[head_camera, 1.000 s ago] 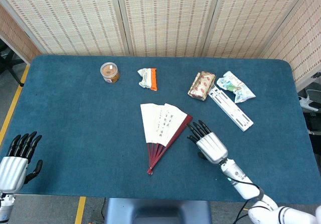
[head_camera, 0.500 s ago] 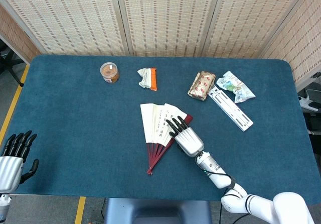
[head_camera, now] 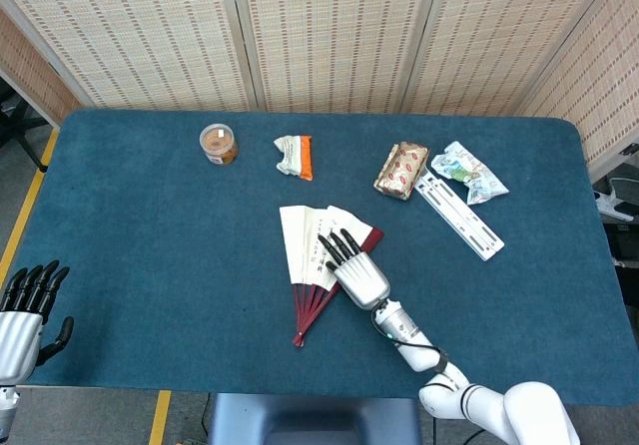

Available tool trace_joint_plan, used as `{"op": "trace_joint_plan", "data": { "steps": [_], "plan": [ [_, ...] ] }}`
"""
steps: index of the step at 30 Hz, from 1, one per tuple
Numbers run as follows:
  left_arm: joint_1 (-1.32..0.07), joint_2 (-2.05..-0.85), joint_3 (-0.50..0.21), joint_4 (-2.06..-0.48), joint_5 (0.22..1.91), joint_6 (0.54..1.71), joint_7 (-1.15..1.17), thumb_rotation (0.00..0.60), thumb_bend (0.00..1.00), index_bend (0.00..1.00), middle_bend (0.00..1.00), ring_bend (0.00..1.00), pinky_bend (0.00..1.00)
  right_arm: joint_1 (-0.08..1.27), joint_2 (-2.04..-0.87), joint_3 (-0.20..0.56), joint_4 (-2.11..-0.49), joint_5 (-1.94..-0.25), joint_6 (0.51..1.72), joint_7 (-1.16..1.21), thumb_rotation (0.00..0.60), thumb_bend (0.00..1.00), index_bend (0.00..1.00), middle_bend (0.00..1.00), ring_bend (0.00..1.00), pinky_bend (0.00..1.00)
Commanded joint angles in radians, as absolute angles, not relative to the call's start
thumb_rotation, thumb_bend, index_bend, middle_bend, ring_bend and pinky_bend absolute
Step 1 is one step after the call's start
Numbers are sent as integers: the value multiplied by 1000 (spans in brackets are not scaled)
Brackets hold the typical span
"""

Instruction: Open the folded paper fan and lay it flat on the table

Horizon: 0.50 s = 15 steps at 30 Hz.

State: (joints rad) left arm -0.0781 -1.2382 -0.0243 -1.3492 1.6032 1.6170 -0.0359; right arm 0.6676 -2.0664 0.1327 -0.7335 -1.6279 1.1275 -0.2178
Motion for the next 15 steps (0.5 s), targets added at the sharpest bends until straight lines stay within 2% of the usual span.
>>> {"op": "trace_joint_plan", "data": {
  "steps": [1, 9, 14, 15],
  "plan": [
    [-76, -1240, -31, -1343, 1591, 1616, -35, 600, 475, 0, 0, 0, 58, 685, -2107, 139, -681, -1616, 1140, -197, 600, 271, 513, 10, 0, 0],
    [-52, -1250, -24, -1322, 1597, 1650, -41, 600, 475, 0, 0, 0, 58, 719, -2148, 137, -595, -1626, 1203, -127, 600, 565, 618, 83, 0, 0],
    [-46, -1255, -16, -1305, 1614, 1666, -64, 600, 475, 0, 0, 0, 59, 733, -2106, 148, -653, -1632, 1261, -113, 600, 658, 639, 99, 0, 0],
    [-96, -1246, -54, -1331, 1605, 1625, -57, 600, 475, 0, 0, 0, 59, 736, -2090, 150, -676, -1635, 1272, -119, 600, 669, 644, 101, 0, 0]
  ]
}}
